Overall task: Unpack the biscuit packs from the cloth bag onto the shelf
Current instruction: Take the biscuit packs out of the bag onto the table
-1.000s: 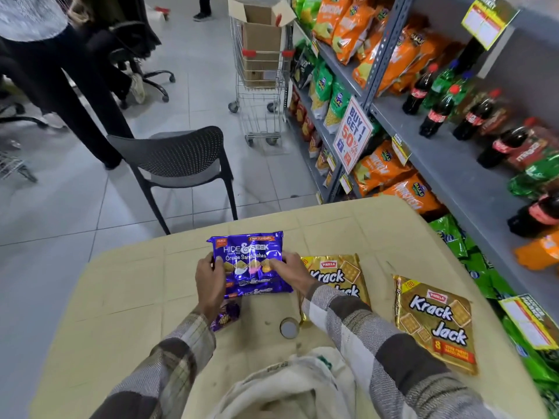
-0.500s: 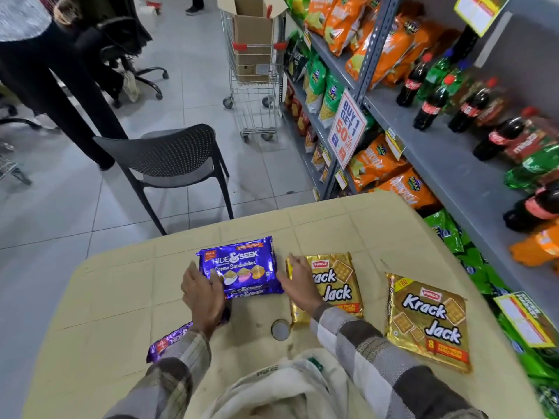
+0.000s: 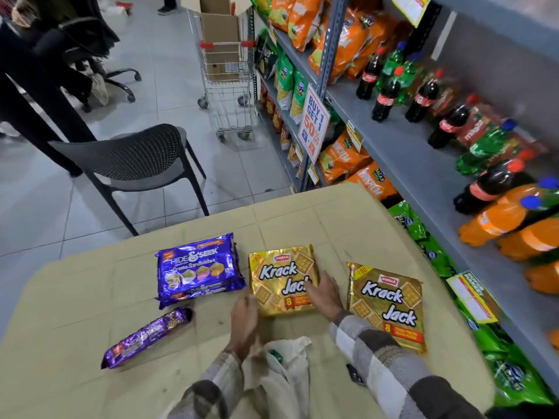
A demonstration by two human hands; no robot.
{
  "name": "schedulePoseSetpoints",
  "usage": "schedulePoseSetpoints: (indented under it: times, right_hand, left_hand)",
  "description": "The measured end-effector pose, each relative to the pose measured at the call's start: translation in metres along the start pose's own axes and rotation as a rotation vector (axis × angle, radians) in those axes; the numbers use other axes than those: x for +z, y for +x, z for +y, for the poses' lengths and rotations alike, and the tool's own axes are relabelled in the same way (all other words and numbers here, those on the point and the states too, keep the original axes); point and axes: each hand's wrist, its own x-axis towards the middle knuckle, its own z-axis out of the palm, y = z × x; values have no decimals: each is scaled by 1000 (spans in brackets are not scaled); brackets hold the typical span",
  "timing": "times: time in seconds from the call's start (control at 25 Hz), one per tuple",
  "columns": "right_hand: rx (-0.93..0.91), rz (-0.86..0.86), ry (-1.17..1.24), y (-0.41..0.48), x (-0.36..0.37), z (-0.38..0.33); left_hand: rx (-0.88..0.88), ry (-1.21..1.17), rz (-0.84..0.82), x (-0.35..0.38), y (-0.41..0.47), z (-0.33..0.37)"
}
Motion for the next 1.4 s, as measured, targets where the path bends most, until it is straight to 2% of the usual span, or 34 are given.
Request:
schedulePoseSetpoints:
  times: [0.12,0.28,0.4,0.6,0.68,0.8,1.04,1.16,1.32,1.4]
  right_hand:
    - [-29,-32,41,5,0,6]
    - [-42,-66,144,1,-6,7]
    - [-58,-42,199,-6,-20,13]
    - [-52,53,292,-14,-70,39]
    - [-43,148,320,-28,-102,51]
    - [23,204,352,-41,-139,89]
    - [168,226,372,-10,-139,188]
    - [142,235,350,-3,-132,206]
    - [122,241,335,-19,-139,195]
    - [129,238,318,-37,-147,182]
  left_hand:
    - [-159,-187,-40,2,19,3]
    - [-189,-178,-57,6,14,14]
    - [-89,-144,-44,12,7,15]
    - [104,-18,-95,44,-21,67]
    - [140,34,-154,65,-37,86]
    - [191,59,-263,103,-62,99]
    - [179,92,-381,155,-94,90]
    - [208,134,-372,162,-93,84]
    - [188,164,-394,164,-86,76]
    - [165,131,-464,159,-85,77]
